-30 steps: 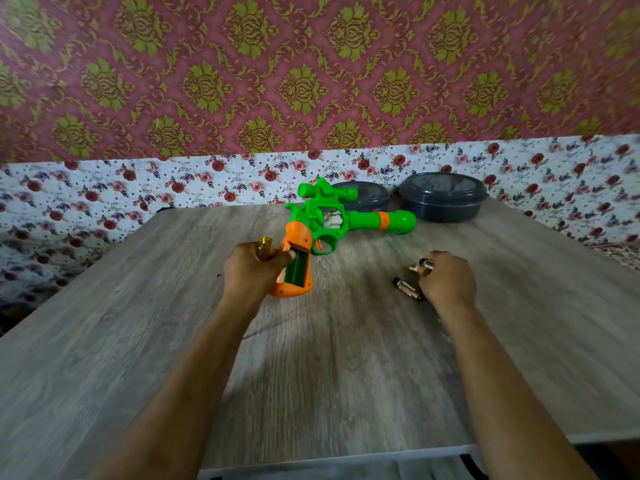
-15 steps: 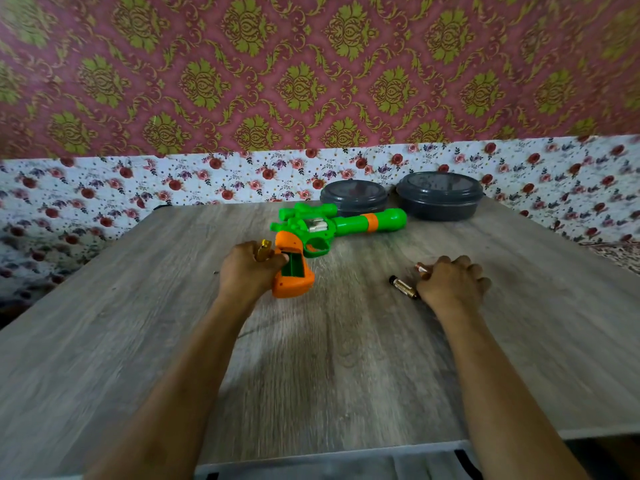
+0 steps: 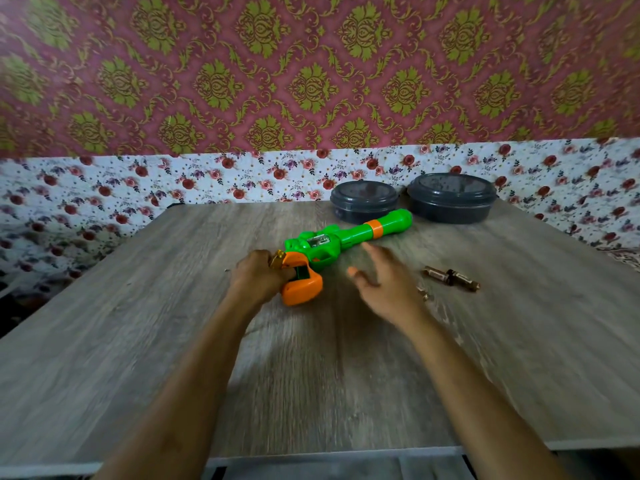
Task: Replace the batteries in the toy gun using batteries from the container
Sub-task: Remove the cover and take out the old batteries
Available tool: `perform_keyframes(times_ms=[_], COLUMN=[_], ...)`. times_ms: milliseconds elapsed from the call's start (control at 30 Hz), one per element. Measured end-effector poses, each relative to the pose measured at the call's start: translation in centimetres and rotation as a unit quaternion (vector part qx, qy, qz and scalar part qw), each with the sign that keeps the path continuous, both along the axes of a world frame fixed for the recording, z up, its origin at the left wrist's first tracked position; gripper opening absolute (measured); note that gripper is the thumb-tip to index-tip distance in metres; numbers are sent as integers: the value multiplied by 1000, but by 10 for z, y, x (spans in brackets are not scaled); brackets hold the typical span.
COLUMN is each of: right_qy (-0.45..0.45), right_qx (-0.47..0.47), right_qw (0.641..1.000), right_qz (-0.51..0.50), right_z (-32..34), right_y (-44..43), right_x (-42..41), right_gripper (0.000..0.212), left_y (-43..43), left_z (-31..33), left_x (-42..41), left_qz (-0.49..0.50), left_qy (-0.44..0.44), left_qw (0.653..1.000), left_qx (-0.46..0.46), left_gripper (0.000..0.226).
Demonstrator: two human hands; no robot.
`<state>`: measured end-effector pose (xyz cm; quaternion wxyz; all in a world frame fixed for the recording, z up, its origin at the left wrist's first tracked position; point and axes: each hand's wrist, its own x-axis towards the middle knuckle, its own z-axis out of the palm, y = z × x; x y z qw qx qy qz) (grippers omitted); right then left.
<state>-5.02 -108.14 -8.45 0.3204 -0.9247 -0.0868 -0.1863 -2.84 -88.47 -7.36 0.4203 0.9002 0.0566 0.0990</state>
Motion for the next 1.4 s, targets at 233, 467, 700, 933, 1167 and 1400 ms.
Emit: perform_keyframes(times_ms=[233,467,700,933,1167,1400], right_qy=[100,62,76,59,57,78], right_qx=[-41,-155,-178,-123,-128,-181], right_qw=[973,970,966,971,973,971], right_qz=[203,179,171,194,181,138], right_z=[-20,-20,-19,-20,-19,-21], right_y=[31,40,42,38,37,38], right_x=[-3,-6,-5,-3,-4,-3], right_gripper=[68,68,70,47,50,59], left_y=[13,18,29,61,86,85], left_z=[1,6,17,31,23,-3], left_x=[-1,-3,-6,-1,-3,-6], left_qz=[-17,-40,-6,96,277,284], left_qy=[29,59,-5,-253,-326,-159], left_qw=[997,995,999,952,900,944], left_qx=[64,71,54,-142,-76,48], left_gripper=[18,21,33,18,18,13])
